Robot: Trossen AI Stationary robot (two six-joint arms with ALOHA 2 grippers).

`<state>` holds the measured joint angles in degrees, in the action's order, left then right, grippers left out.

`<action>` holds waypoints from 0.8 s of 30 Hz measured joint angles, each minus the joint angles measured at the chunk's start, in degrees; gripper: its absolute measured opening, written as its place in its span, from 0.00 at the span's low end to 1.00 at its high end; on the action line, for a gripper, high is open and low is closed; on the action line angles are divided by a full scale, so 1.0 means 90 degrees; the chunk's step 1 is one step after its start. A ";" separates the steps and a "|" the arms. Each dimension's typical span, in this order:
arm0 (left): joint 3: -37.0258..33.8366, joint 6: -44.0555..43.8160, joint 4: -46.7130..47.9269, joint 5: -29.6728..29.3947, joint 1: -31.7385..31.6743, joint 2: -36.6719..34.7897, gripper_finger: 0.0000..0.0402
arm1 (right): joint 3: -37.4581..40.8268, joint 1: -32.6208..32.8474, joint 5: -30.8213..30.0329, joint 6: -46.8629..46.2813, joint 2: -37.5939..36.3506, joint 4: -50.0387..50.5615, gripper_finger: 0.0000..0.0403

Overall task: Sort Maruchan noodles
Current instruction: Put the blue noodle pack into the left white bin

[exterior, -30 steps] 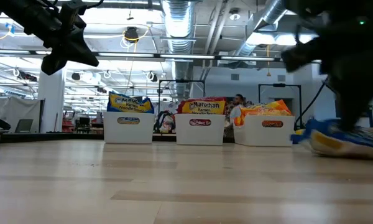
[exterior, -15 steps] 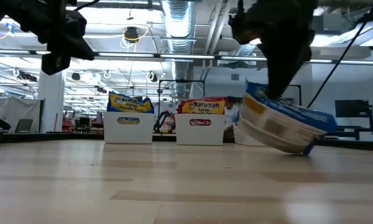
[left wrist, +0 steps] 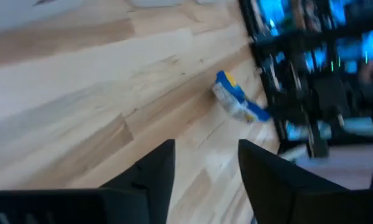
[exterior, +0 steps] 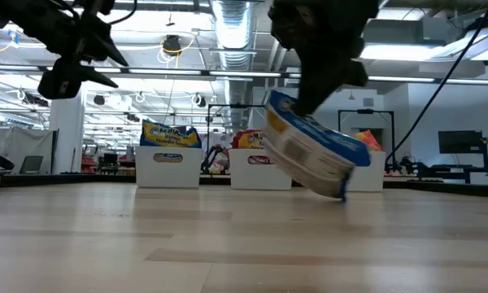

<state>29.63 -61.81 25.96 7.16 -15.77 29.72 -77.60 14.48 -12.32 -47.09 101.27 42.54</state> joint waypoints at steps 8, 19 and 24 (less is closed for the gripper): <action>-0.0001 -0.1170 -0.0377 0.0186 0.0007 0.0569 0.44 | -0.0346 -0.0297 0.0000 0.0874 0.0086 -0.0568 0.01; -0.0002 -0.1761 -0.1380 0.0228 0.0030 0.1296 0.44 | -0.0968 -0.0776 -0.0010 0.2227 0.0133 -0.0574 0.01; -0.0001 -0.2098 -0.1755 0.0236 0.0127 0.1573 0.44 | -0.1175 -0.0884 -0.0022 0.2756 0.0129 -0.0765 0.01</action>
<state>29.61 -80.69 10.16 9.29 -14.63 43.88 -88.18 6.52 -12.51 -22.28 102.43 35.66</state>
